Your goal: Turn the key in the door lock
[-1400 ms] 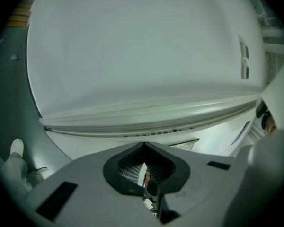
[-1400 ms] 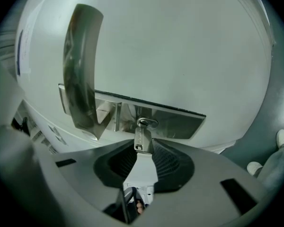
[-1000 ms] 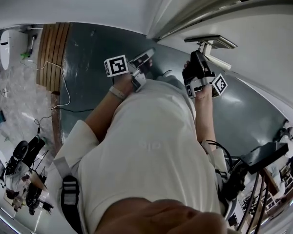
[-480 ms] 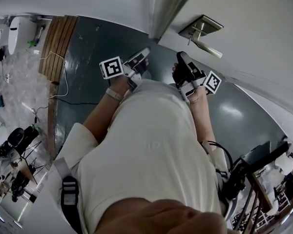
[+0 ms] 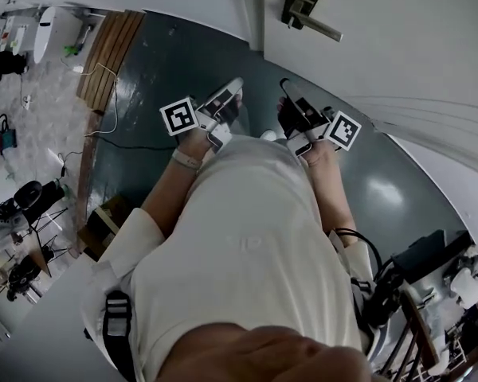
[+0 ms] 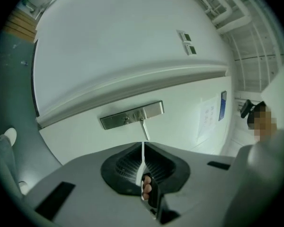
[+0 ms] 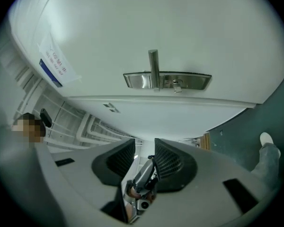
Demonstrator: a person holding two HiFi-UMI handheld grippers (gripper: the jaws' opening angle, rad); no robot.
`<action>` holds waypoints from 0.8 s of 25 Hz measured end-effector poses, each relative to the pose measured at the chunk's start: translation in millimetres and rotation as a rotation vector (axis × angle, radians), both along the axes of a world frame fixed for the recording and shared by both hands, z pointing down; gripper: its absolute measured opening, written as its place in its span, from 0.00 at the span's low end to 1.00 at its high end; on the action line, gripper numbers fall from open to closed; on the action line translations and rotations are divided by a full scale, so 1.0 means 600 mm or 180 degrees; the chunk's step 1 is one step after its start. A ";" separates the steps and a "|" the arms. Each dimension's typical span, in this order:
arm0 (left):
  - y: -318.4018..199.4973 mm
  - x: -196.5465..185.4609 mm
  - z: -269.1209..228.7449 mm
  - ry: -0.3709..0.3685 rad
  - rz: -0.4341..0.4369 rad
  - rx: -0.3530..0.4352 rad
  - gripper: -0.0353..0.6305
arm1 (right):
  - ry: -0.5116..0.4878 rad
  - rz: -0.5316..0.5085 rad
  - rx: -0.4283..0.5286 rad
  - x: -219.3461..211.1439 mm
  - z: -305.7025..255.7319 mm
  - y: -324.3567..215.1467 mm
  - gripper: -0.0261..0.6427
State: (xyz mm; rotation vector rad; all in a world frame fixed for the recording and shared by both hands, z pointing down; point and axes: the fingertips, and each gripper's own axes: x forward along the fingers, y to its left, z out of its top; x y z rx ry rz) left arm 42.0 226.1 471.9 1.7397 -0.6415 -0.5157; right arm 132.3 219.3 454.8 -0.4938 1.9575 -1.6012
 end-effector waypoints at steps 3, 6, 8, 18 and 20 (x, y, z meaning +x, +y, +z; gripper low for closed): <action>0.002 0.009 -0.022 0.0004 -0.0004 0.0084 0.06 | 0.0094 -0.0052 0.0050 -0.004 -0.007 0.005 0.21; 0.003 0.011 -0.029 0.0012 0.0013 0.0087 0.06 | 0.0026 0.0003 -0.0031 -0.002 -0.006 0.003 0.21; 0.001 0.012 -0.035 0.0051 0.0013 0.0109 0.06 | 0.0023 0.0018 -0.0037 -0.002 -0.006 0.003 0.21; 0.016 0.008 -0.078 0.0071 0.0100 0.0362 0.06 | 0.0672 0.0042 0.0365 -0.017 -0.038 0.008 0.21; 0.058 -0.022 -0.077 -0.0174 0.0169 0.0539 0.06 | 0.1270 0.0048 0.0683 -0.055 -0.033 0.053 0.21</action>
